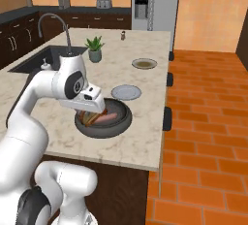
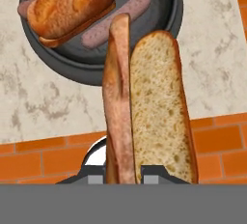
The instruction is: Place one bun and one sausage from the bowl on each plate.
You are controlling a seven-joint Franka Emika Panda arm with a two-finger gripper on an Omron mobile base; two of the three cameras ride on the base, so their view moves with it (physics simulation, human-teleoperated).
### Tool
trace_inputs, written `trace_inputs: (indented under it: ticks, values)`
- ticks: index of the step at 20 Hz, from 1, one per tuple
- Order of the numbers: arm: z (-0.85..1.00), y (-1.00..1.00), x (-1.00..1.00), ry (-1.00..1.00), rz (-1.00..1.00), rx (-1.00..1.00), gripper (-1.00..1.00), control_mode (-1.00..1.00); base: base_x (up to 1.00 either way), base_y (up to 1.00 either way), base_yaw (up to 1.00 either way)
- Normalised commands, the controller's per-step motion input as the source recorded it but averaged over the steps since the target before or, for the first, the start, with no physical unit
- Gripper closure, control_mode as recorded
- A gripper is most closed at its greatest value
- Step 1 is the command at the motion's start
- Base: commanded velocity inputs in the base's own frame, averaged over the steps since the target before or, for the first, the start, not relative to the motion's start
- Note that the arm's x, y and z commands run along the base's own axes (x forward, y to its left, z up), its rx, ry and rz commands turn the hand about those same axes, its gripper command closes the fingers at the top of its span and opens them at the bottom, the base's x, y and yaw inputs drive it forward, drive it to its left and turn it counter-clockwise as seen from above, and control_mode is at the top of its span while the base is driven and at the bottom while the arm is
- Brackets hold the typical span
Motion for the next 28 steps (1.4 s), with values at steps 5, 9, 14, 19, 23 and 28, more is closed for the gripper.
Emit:
trace_inputs:
  ticks: [5,9,14,19,23,28]
  values:
    - [0.00,-0.02,-0.11,0.00,0.00,0.00,1.00,-1.00,0.00,0.00,0.00]
    - [0.00,0.00,-0.04,0.00,0.00,0.00,1.00,-1.00,0.00,0.00,0.00]
    - [0.00,0.00,0.00,0.00,0.00,0.00,1.00,1.00,-0.52,-0.38,0.00]
    - [0.00,0.00,0.00,0.00,0.00,0.00,1.00,1.00,-0.44,-1.00,0.02]
    - [0.00,0.00,0.00,0.00,0.00,0.00,1.00,1.00,0.09,-1.00,0.31]
    - [0.00,0.00,0.00,0.00,0.00,0.00,1.00,1.00,0.11,-0.93,0.58]
